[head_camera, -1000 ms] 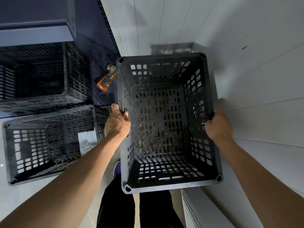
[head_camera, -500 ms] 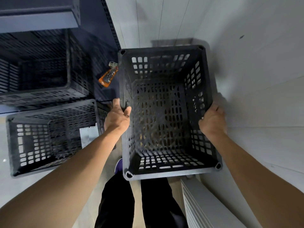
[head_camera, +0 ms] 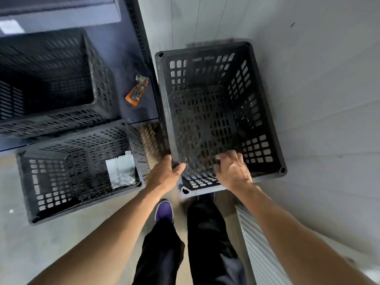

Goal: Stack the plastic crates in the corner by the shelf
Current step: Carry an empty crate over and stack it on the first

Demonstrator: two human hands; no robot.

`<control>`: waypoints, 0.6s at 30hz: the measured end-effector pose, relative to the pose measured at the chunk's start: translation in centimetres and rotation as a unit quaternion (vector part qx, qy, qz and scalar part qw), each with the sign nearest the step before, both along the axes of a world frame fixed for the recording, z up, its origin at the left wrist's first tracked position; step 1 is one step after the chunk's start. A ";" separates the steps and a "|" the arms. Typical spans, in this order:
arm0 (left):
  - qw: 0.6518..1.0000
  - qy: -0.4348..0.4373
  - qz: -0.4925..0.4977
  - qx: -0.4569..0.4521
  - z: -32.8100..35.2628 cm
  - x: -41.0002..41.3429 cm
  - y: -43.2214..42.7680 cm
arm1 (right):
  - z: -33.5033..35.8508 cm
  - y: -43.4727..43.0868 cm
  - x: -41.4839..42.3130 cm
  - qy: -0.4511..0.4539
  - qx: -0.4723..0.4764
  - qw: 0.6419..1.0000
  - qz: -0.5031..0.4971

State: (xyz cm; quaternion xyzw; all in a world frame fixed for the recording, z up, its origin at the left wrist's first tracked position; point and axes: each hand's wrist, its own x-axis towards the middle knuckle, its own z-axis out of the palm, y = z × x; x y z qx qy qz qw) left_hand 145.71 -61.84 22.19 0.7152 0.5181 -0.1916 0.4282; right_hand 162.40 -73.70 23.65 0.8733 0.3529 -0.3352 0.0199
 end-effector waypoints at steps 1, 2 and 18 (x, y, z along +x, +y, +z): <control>1.000 -0.010 -0.007 -0.023 -0.2 -0.8 -0.2 | -0.1 -0.5 -1.4 0.012 0.005 1.000 -0.001; 0.999 -0.013 -0.013 -0.040 -0.5 -1.3 -0.3 | -0.3 -0.8 -2.7 0.019 0.006 1.000 -0.001; 0.997 -0.062 0.047 0.018 -2.1 -2.6 -1.9 | -1.6 -4.4 -5.4 0.020 0.028 0.992 0.122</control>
